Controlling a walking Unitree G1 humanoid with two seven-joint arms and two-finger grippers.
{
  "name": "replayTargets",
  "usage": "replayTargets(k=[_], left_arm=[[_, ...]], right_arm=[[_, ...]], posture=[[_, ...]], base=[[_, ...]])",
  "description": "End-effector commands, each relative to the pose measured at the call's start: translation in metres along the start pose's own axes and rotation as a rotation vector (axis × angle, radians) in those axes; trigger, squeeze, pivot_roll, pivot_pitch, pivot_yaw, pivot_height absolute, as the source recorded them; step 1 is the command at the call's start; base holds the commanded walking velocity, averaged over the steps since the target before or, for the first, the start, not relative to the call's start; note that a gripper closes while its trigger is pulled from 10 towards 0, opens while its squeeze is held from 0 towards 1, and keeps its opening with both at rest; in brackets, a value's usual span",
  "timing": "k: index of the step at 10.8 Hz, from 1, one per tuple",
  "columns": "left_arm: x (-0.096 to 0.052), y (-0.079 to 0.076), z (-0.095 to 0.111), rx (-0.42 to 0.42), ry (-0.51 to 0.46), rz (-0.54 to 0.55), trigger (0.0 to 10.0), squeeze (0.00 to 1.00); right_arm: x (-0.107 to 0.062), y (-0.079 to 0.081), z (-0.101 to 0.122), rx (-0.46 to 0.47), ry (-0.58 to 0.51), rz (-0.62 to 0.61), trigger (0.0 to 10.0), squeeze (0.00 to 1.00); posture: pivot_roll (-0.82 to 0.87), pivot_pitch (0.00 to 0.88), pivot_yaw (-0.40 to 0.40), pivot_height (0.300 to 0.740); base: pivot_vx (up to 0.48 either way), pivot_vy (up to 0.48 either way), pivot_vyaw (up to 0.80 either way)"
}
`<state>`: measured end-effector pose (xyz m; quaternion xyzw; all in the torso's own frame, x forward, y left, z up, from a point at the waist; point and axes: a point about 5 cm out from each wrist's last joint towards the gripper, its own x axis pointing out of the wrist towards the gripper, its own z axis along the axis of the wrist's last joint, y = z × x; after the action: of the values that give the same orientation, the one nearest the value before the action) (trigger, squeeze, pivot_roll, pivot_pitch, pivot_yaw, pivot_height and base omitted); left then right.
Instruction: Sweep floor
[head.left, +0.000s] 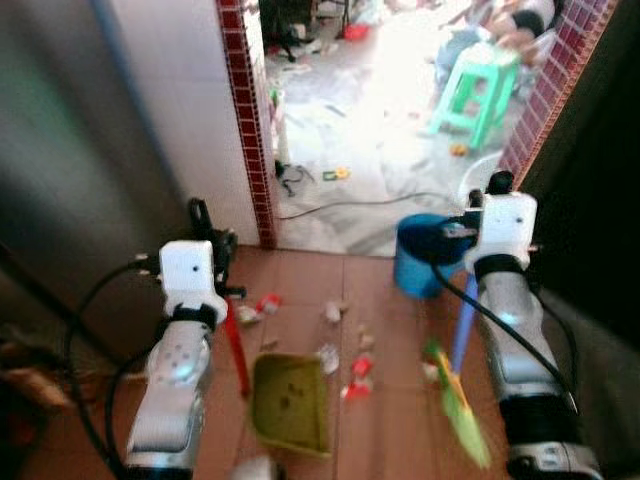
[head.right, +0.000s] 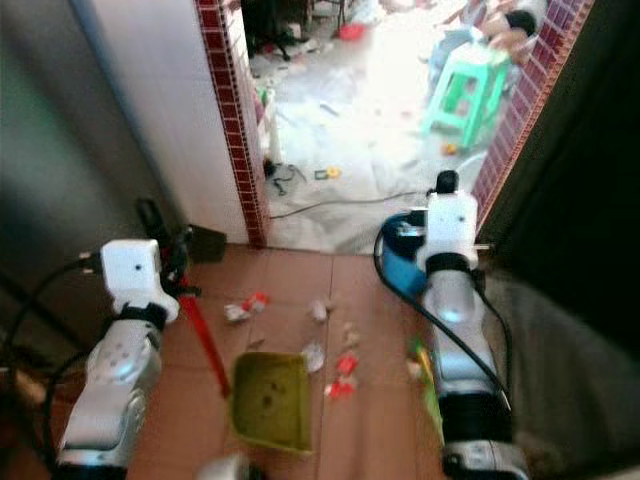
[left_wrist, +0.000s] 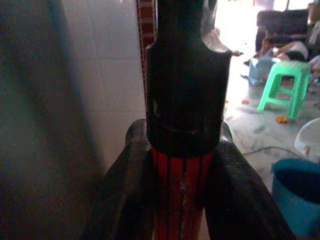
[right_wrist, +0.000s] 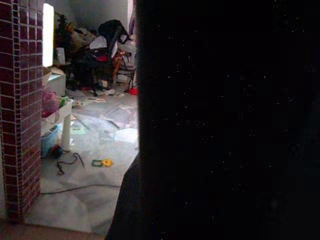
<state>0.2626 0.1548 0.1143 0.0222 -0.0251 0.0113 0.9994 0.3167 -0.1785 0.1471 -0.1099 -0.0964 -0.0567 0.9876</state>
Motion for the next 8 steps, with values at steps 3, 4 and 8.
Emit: replayTargets(k=[3,4,8], left_arm=[[0.004,0.004,0.016,0.037,-0.076,0.01,10.0,0.0],[0.004,0.005,0.017,0.063,-0.083,0.015,10.0,0.0],[-0.001,0.016,0.013,0.164,-0.054,0.012,10.0,0.0]], right_arm=[[0.006,0.003,0.016,0.011,-0.071,0.005,10.0,0.0],[0.006,0.003,0.015,0.01,-0.069,0.003,10.0,0.0],[0.006,0.004,0.011,0.012,-0.053,0.002,10.0,0.0]], posture=[[0.0,0.0,0.041,0.74],[0.0,0.0,0.041,0.74],[0.0,0.0,0.038,0.74]], base=[[0.326,0.352,0.0],[0.0,0.0,0.0],[0.0,0.0,0.0]])
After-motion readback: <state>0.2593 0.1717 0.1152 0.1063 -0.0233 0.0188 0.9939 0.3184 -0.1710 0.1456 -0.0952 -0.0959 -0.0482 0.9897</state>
